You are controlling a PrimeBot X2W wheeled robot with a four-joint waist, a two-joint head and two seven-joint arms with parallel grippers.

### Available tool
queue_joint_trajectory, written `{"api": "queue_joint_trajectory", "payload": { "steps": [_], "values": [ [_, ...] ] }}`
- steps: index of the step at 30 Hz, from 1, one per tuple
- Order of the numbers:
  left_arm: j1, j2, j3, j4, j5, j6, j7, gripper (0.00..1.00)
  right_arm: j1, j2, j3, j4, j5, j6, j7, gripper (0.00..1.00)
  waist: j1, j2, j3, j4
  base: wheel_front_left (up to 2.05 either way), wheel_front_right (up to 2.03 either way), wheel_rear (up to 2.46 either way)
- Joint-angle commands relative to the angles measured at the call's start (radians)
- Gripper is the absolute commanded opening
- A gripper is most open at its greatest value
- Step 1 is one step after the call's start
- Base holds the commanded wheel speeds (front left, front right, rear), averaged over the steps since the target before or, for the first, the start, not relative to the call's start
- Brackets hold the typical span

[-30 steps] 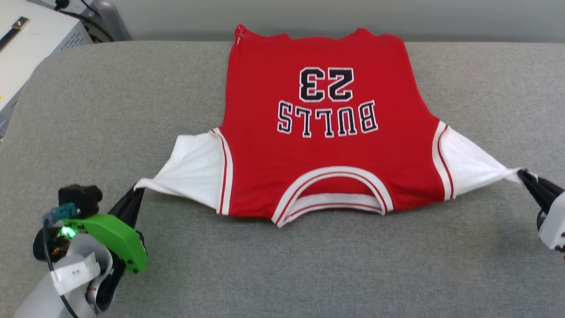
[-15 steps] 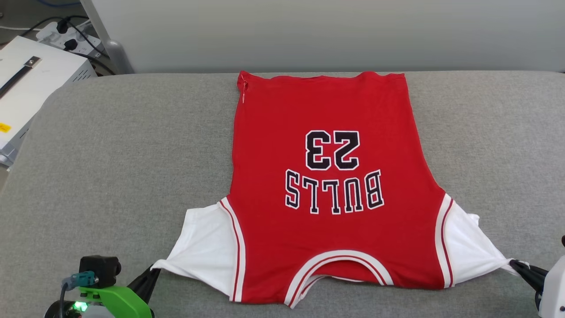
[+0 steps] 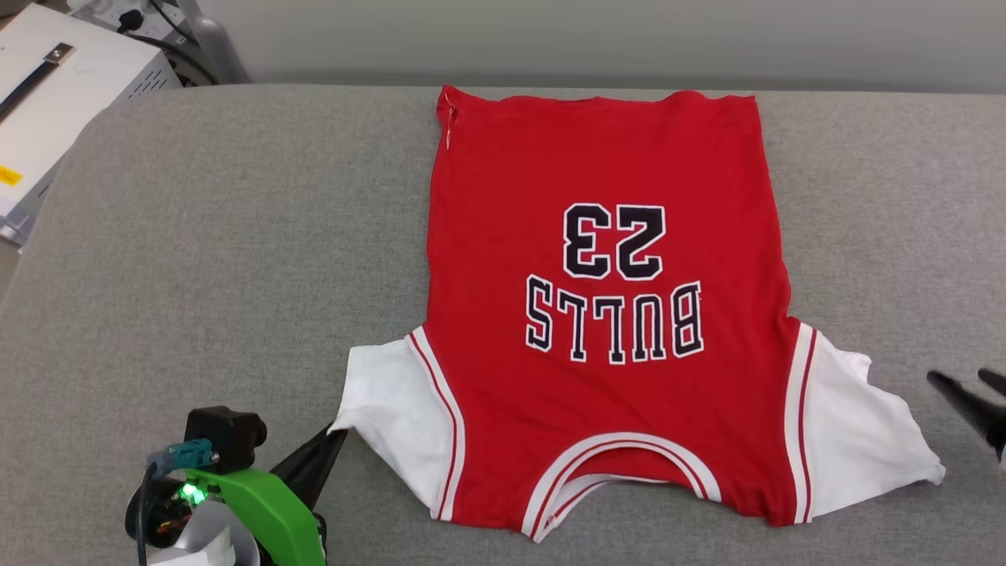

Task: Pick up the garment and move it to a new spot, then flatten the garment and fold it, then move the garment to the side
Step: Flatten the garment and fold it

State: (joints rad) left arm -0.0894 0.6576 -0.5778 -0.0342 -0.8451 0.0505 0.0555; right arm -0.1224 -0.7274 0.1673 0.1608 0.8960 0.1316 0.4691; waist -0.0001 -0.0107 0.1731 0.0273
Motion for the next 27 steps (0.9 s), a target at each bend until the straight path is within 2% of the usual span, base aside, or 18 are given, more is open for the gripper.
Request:
{"api": "queue_joint_trajectory", "payload": {
  "steps": [1,7,11,16,21,27],
  "values": [
    [-0.019,0.009,0.001,-0.024,-0.001,0.012,0.013,0.00,-0.043,0.002,-0.022,-0.028,-0.021,-0.001,0.023,1.00,0.0001,0.0107,0.052,0.027,0.00,0.00,0.00],
    [-0.059,0.035,-0.019,-0.167,0.023,0.022,0.082,0.00,-0.227,0.052,-0.139,-0.092,-0.092,-0.001,0.219,1.00,0.0001,0.0107,0.171,0.098,0.00,0.00,0.00],
    [-0.098,0.044,-0.030,-0.254,0.050,0.023,0.111,0.00,-0.390,0.129,-0.220,-0.070,-0.175,-0.001,0.385,1.00,0.0001,0.0107,0.252,0.164,0.00,0.00,0.00],
    [-0.146,0.046,-0.065,-0.336,0.085,0.008,0.160,0.00,-0.597,0.175,-0.280,-0.014,-0.330,-0.001,0.543,1.00,0.0001,0.0107,0.341,0.245,0.00,0.00,0.00],
    [-0.184,0.037,-0.099,-0.357,0.119,-0.004,0.194,0.00,-0.743,0.183,-0.348,0.063,-0.484,-0.001,0.664,1.00,0.0001,0.0107,0.399,0.324,0.00,0.00,0.00],
    [-0.200,-0.009,-0.128,-0.361,0.116,-0.019,0.187,0.00,-0.876,0.177,-0.408,0.113,-0.633,-0.001,0.767,1.00,0.0001,0.0107,0.455,0.400,0.00,0.00,0.00]
  ]
}}
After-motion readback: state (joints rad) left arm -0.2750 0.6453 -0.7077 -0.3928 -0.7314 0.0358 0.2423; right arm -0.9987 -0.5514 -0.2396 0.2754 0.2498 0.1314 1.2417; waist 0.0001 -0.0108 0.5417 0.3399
